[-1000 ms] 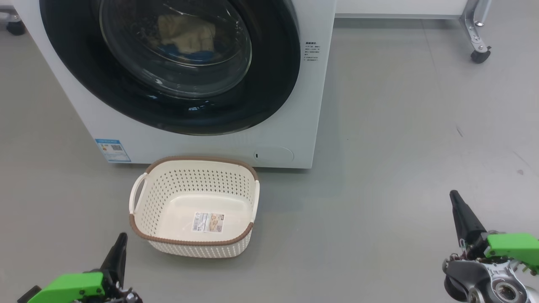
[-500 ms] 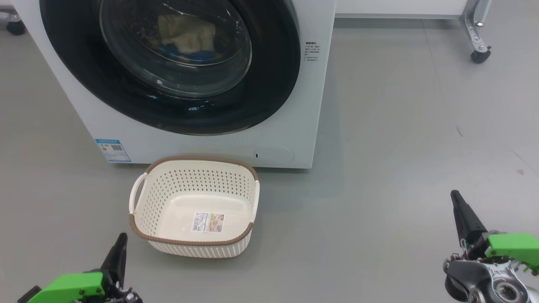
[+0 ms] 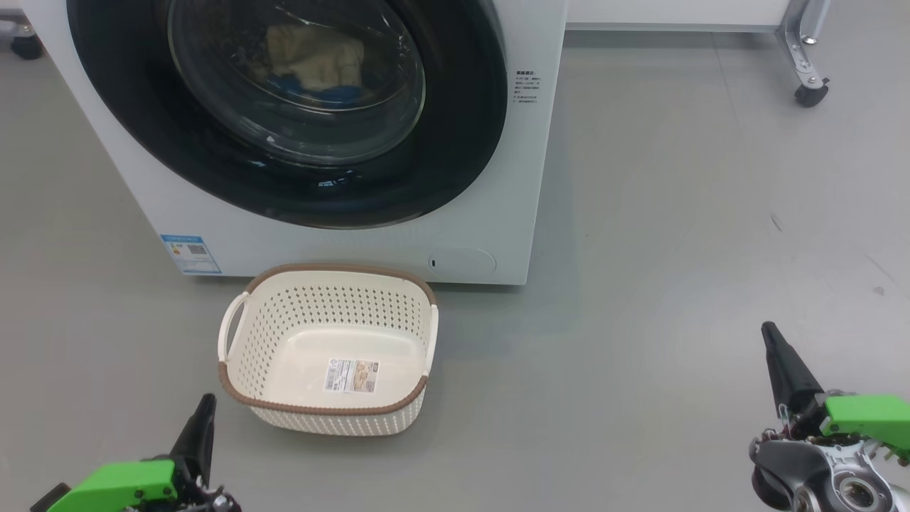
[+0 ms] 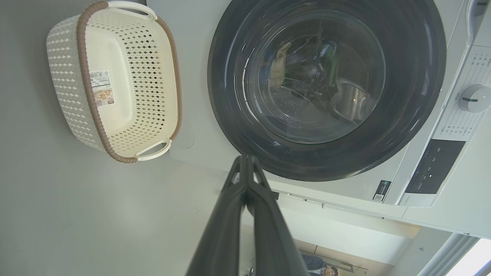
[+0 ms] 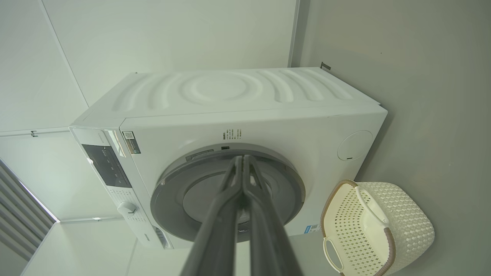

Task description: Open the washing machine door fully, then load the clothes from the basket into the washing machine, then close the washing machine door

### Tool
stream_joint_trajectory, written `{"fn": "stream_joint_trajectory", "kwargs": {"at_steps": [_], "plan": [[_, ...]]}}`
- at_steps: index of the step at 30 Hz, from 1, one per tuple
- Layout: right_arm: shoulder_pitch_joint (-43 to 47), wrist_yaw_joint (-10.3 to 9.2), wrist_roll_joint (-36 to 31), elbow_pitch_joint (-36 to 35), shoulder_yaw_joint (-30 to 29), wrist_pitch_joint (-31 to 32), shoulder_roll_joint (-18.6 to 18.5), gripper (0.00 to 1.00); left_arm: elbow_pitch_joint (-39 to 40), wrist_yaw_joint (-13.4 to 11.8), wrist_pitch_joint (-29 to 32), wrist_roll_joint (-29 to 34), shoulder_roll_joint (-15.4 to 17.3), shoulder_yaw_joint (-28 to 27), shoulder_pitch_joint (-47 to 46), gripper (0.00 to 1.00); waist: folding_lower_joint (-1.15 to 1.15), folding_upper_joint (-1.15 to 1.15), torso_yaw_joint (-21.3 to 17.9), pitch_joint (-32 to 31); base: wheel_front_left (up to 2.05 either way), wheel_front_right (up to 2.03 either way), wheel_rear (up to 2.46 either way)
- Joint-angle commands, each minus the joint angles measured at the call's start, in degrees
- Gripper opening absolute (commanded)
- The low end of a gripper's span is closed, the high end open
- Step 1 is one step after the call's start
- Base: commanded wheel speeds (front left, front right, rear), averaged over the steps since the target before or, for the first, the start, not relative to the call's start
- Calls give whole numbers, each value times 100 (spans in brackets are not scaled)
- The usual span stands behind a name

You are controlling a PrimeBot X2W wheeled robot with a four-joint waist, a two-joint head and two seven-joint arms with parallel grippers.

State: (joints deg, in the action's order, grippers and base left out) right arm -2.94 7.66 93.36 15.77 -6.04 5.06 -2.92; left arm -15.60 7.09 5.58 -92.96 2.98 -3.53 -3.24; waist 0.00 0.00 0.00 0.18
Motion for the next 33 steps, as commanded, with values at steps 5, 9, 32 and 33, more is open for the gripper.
{"fn": "stream_joint_trajectory", "kwargs": {"at_steps": [5,9,32,33], "plan": [[-313,-17,-17,-182,75,44,-86,0,157,40,30,17,47,-223,-288,0,0,0,0,0,0,0,0],[-314,-17,-22,-181,69,49,-82,0,157,40,34,20,43,-227,-289,0,0,0,0,0,0,0,0],[-317,-17,-49,-179,36,75,-59,0,157,40,51,38,28,-249,-291,0,0,0,0,0,0,0,0],[-317,-17,-50,-179,35,76,-58,0,157,40,51,39,28,-249,-291,0,0,0,0,0,0,0,0]]}}
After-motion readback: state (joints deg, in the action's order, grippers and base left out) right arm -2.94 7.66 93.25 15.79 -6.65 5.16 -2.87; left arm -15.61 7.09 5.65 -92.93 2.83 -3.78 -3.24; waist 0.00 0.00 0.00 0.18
